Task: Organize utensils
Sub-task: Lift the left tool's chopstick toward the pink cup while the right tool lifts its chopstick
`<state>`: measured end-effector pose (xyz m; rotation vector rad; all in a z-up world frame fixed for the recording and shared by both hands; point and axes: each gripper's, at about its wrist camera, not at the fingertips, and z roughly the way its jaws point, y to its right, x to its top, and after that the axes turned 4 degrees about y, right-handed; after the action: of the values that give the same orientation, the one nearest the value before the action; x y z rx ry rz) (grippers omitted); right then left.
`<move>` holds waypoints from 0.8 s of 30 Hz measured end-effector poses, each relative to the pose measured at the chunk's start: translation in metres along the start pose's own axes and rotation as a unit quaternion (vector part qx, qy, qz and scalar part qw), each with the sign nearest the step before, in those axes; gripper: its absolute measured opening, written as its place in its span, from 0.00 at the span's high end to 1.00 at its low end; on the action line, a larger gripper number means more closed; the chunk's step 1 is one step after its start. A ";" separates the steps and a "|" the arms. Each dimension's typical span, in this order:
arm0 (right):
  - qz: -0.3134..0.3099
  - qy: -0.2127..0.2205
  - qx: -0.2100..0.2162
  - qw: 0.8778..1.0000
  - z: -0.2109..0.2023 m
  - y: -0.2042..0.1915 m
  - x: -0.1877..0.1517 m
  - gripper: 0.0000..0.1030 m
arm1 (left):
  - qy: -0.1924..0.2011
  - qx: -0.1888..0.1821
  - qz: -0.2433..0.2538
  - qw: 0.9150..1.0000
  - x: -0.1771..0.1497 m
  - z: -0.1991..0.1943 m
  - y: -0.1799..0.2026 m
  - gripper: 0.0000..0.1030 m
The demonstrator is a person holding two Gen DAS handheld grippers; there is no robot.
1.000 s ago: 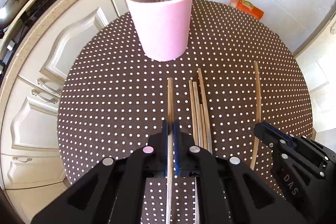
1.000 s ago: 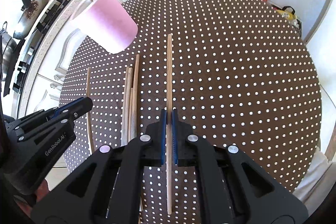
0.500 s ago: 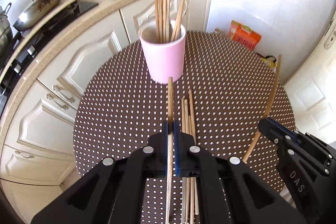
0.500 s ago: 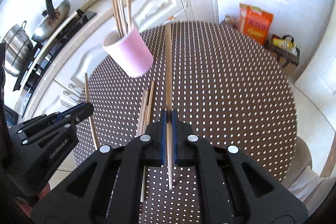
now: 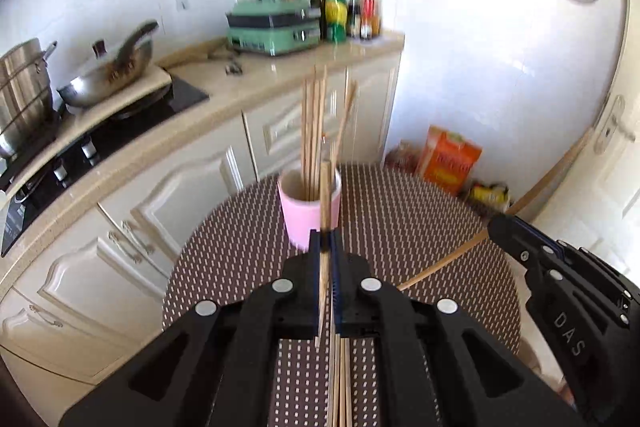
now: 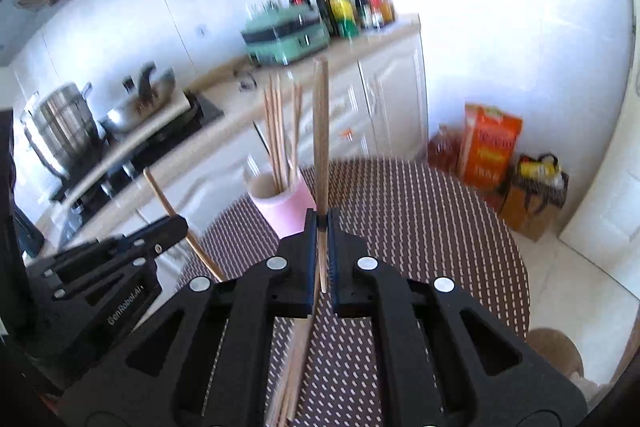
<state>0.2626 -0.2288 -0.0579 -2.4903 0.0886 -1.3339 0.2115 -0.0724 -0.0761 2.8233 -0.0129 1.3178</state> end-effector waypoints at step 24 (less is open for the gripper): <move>0.020 0.078 0.041 0.996 0.058 -0.023 0.087 0.95 | 0.109 -0.025 -0.039 0.993 0.107 0.034 -0.054 0.95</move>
<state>0.3575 -0.2107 -0.0110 -2.3018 0.1142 -1.4832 0.3074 -0.0190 -0.0170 2.5949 0.0686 1.5767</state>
